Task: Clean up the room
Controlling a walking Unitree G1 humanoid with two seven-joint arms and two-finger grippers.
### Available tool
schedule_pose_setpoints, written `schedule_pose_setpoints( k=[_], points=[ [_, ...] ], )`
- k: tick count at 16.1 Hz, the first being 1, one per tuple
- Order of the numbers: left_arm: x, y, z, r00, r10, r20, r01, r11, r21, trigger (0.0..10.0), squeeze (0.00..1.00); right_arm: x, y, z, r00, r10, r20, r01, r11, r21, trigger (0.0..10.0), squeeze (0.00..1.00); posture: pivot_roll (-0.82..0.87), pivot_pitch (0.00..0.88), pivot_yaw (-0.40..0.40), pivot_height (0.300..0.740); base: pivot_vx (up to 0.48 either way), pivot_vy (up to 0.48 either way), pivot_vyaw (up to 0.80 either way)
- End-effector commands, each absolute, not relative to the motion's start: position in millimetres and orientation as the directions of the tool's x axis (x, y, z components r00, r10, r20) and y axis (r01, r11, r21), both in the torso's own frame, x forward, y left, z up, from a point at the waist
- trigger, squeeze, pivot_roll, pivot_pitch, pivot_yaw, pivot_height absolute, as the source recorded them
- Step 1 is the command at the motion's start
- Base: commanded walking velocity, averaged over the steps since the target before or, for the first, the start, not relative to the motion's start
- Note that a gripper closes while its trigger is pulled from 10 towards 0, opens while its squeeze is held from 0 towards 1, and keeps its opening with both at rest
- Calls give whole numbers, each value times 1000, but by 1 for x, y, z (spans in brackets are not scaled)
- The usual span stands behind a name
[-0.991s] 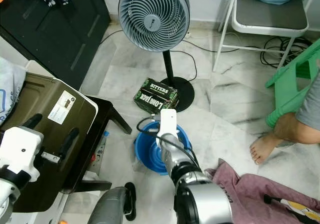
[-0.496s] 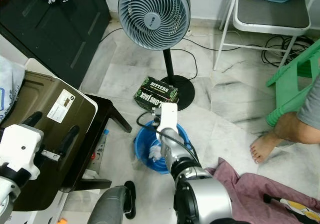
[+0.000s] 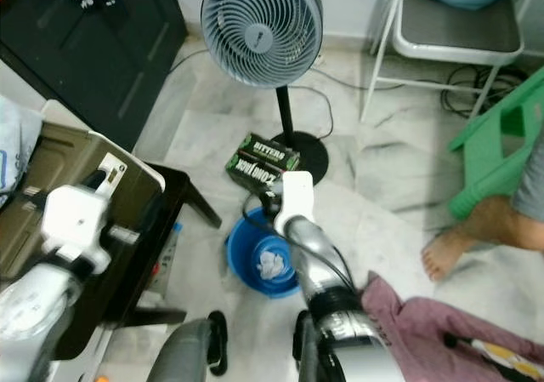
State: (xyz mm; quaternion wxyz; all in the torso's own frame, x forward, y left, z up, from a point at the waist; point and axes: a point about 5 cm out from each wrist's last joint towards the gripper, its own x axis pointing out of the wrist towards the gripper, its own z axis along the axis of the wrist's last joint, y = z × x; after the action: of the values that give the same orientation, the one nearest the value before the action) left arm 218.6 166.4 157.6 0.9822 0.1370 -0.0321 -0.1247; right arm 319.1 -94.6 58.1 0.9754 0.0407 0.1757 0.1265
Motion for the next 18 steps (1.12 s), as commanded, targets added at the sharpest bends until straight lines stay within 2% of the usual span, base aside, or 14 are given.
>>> schedule_pose_setpoints(
  k=[1, 2, 5, 7, 9, 12, 16, 17, 18],
  points=[
    [221, 165, 151, 969, -245, 20, 230, 932, 278, 10000, 0, 310, -96, 62, 899, 284, -334, -264, 959, 103, 10000, 1000, 63, 156, 73, 740, 0, 0, 0],
    [223, 164, 151, 968, -249, 28, 232, 933, 275, 10000, 0, 307, -99, 64, 901, 279, -332, -261, 960, 99, 10000, 1000, 63, 156, 73, 740, 0, 0, 0],
    [241, 157, 144, 967, -242, 78, 216, 944, 251, 10000, 0, 291, -128, 85, 956, 187, -228, -164, 980, 116, 10000, 1000, -22, 51, 57, 740, 0, 0, 0],
    [250, 154, 141, 969, -225, 99, 197, 952, 235, 10000, 0, 286, -140, 95, 969, 182, -169, -171, 982, 77, 10000, 1000, -47, 0, 46, 740, 0, 0, 0],
    [258, 151, 137, 972, -208, 111, 181, 960, 212, 10000, 0, 273, -157, 94, 978, 147, -146, -139, 988, 64, 10000, 1000, -54, 0, 49, 740, 0, 0, 0],
    [252, 152, 115, 984, -165, 69, 149, 970, 191, 10000, 0, 258, -172, 89, 989, 72, -126, -63, 996, 69, 10000, 1000, -81, 0, 68, 740, 0, 0, 0],
    [261, 148, 118, 976, -194, 97, 170, 963, 209, 10000, 0, 273, -170, 104, 997, 74, -37, -73, 997, 31, 10000, 1000, -80, 0, 62, 740, 0, 0, 0],
    [266, 149, 122, 978, -172, 121, 145, 968, 206, 10000, 0, 278, -168, 108, 996, 83, -21, -82, 996, 25, 10000, 608, -68, 0, 46, 740, 0, 0, 0],
    [269, 151, 125, 977, -158, 141, 127, 970, 207, 10000, 0, 282, -164, 109, 994, 104, -19, -104, 994, 13, 10000, 0, -63, 0, 34, 740, 0, 0, 0]
  ],
)
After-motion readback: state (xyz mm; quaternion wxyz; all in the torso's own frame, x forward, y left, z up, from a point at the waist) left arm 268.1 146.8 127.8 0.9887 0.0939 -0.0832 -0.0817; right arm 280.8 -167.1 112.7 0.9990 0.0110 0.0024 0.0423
